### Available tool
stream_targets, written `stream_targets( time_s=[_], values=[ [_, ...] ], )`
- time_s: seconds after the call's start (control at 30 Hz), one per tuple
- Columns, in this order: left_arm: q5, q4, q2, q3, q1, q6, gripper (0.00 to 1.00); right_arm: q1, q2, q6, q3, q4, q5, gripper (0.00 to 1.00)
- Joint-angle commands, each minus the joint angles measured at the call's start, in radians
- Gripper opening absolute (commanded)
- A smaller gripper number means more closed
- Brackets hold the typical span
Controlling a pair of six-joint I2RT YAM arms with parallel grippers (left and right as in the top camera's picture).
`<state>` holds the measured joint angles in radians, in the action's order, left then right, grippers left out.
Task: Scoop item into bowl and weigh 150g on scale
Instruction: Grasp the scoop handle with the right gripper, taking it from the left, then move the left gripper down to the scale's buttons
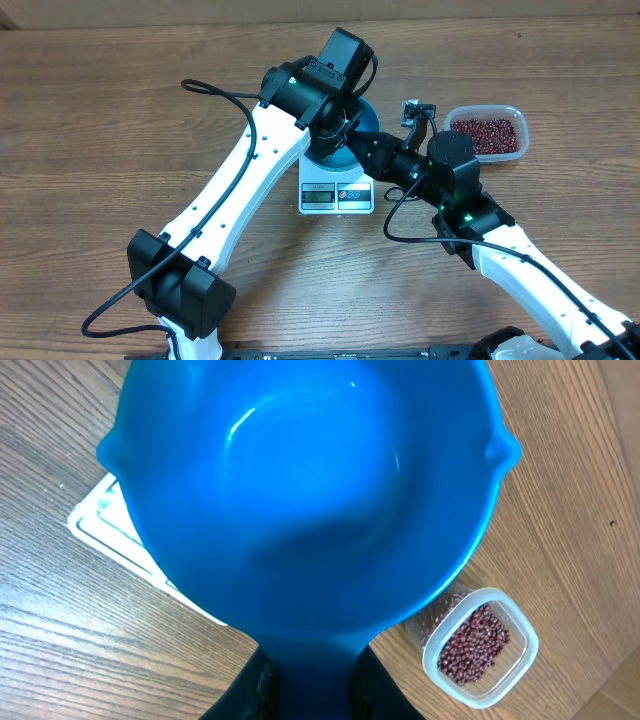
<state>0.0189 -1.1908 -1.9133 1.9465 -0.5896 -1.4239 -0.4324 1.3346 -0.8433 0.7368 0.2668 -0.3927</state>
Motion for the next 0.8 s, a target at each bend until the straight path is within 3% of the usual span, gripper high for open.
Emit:
stream_targets(
  time_s=[0.0,0.03,0.07,0.1,0.2,0.27,0.43,0.53,0.57,0.63,0.67,0.7,0.73,0.77],
  values=[
    [-0.013,0.002,0.020,0.019,-0.008,-0.020,0.15,0.000,0.003,0.006,0.031,-0.003,-0.001,0.04],
    [-0.015,0.010,0.020,0.019,-0.008,-0.008,0.57,0.000,0.003,0.006,0.031,-0.010,-0.001,0.04],
    [-0.039,0.030,0.020,0.019,-0.007,0.056,0.91,0.000,0.003,0.006,0.031,-0.014,-0.001,0.04],
    [-0.107,0.075,0.024,0.020,0.001,0.174,1.00,0.002,0.003,0.006,0.031,-0.014,-0.001,0.04],
    [-0.235,0.131,0.050,0.034,0.024,0.334,1.00,0.017,-0.009,0.007,0.031,-0.019,-0.001,0.04],
    [-0.234,0.132,0.093,0.071,0.037,0.456,1.00,0.051,-0.040,0.046,0.044,-0.075,0.000,0.04],
    [-0.020,0.096,0.280,0.108,0.037,0.719,1.00,0.145,-0.158,0.205,0.184,-0.399,0.010,0.04],
    [0.069,0.024,0.350,0.107,0.038,0.826,1.00,0.166,-0.235,0.303,0.297,-0.625,0.116,0.04],
    [0.097,0.000,0.360,0.105,0.038,0.837,0.99,0.166,-0.254,0.323,0.326,-0.681,0.154,0.04],
    [0.164,-0.073,0.368,0.094,0.038,0.837,0.85,0.166,-0.299,0.358,0.388,-0.800,0.235,0.04],
    [0.192,-0.120,0.364,0.076,0.037,0.829,0.67,0.166,-0.335,0.375,0.422,-0.880,0.281,0.04],
    [0.196,-0.140,0.362,0.052,0.037,0.814,0.29,0.166,-0.361,0.378,0.433,-0.927,0.311,0.04],
    [0.194,-0.145,0.362,0.021,0.037,0.806,0.05,0.166,-0.385,0.377,0.435,-0.958,0.332,0.04],
    [0.190,-0.145,0.362,-0.014,0.034,0.794,0.05,0.166,-0.414,0.377,0.435,-0.999,0.360,0.04]
  ],
)
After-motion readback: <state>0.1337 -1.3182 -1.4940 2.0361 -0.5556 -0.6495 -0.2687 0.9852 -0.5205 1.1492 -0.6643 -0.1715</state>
